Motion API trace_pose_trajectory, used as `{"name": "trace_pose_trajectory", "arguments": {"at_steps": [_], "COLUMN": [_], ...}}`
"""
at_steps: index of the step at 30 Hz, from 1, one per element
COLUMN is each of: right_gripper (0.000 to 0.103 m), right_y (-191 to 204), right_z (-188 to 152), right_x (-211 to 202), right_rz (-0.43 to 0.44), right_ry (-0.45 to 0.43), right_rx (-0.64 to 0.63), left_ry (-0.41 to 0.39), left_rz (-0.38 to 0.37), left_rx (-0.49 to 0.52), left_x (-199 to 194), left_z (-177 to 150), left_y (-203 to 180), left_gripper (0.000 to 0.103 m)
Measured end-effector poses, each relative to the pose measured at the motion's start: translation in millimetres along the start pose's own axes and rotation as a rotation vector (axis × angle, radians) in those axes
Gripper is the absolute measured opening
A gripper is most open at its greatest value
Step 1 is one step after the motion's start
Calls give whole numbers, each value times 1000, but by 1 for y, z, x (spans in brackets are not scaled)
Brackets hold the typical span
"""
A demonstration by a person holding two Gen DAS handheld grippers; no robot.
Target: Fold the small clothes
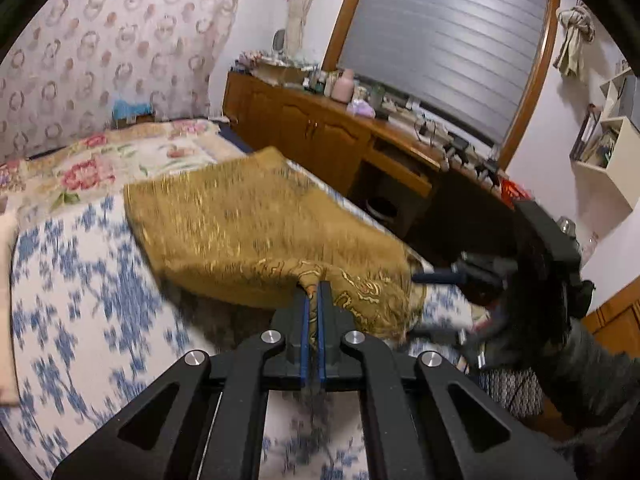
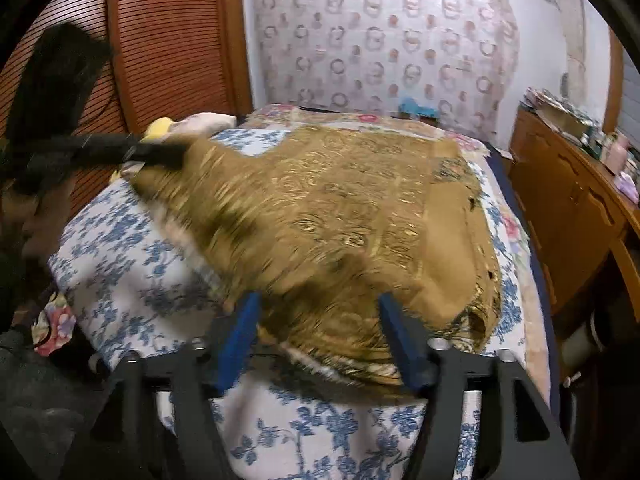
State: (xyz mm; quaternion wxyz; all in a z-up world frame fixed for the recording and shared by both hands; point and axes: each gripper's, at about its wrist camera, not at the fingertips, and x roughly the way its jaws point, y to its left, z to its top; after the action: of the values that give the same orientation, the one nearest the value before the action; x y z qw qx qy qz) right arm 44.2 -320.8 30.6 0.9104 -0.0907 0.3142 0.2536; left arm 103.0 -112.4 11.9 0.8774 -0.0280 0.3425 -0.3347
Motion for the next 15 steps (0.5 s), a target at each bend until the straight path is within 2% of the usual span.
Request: {"name": "trace_pose_trajectory", "arguments": {"at_steps": [4,12,14,15], "right_gripper": [72,72,72,67], "right_y": [-1,-30,-40,-44], "right_z": [-5,-5,1,4], "right_x": [0,37,40,40], "right_rz": [-11,-126,-121,-110], "right_ry": [15,116,109,101], "right_rx": [-37,-70,-51,-41], "left_ry": [-21,-45,-49,-50], "left_rz": [6,30,44,47], "left_rx": [-3,-25,-23,-22], "left_x": [3,5,5,6], "left_z": [13,18,19,20], "left_y": [5,17,20,20], "left_gripper": [3,3,3,3]}}
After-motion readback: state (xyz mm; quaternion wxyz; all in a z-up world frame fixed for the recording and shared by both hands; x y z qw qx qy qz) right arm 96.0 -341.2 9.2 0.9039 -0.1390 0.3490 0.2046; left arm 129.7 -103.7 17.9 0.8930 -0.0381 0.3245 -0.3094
